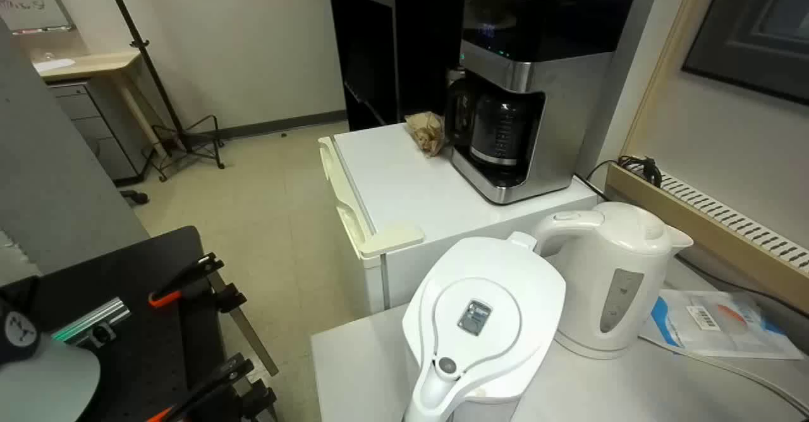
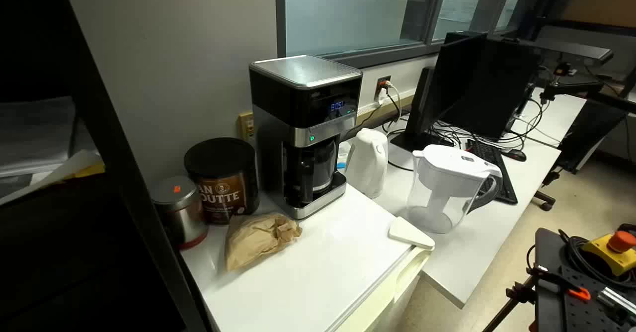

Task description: Press one of the buttons on the coffee making machine

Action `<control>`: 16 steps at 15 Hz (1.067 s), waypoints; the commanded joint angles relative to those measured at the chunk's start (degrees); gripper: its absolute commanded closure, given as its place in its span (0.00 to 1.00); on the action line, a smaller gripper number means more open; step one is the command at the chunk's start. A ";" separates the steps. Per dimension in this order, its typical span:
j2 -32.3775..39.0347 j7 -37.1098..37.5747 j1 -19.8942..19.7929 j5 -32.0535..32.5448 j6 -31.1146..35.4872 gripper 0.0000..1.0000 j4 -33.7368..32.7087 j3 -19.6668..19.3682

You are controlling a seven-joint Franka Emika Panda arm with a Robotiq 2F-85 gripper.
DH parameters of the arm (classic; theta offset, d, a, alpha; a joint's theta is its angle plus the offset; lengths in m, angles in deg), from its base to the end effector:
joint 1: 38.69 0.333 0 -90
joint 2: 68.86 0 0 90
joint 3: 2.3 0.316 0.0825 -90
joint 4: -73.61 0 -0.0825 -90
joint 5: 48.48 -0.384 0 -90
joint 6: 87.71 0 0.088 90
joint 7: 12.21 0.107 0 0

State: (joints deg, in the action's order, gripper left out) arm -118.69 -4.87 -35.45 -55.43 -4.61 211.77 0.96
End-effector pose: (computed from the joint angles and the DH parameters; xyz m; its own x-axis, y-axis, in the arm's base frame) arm 0.2677 0.0500 0.5788 0.9946 -0.0244 -0.1008 -0.0311 -0.9974 -0.0654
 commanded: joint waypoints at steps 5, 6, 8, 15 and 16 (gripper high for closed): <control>0.04 -0.55 -0.93 -0.36 -0.19 0.00 -0.16 0.55; 0.04 -0.55 -0.93 -0.36 -0.19 0.00 -0.17 0.55; 0.04 -0.55 -0.93 -0.36 -0.19 0.00 -0.16 0.55; 1.95 0.36 -2.44 2.79 7.06 0.00 -0.27 2.41; 2.39 0.35 -2.70 3.63 8.54 0.00 -0.30 2.66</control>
State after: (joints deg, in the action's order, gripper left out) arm -117.93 -4.88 -37.05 -53.72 0.70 212.02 2.48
